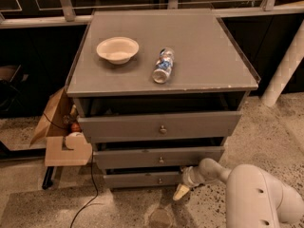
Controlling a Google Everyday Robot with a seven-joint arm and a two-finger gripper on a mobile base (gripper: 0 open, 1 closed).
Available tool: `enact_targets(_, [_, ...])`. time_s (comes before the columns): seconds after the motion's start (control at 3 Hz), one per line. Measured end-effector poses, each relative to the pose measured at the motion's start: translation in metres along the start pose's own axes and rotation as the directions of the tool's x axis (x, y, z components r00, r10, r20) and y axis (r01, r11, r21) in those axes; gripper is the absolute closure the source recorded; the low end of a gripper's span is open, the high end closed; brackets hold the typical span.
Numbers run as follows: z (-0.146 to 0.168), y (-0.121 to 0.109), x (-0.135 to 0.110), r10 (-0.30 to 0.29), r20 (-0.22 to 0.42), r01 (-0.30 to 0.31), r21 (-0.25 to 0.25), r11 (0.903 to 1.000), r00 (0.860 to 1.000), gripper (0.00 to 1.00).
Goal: Open bottom drawer
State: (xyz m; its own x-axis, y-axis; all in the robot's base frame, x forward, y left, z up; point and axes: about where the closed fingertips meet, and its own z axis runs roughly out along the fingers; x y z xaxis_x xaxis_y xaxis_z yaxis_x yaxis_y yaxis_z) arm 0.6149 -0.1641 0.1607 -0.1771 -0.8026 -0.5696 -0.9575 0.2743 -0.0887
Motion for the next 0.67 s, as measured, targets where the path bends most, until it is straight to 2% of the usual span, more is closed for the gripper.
enact_targets(0.67, [-0.0133, 0.0099, 0.0077, 0.041, -0.034, -0.042, -0.034, 0.9985, 0.999, 0.00])
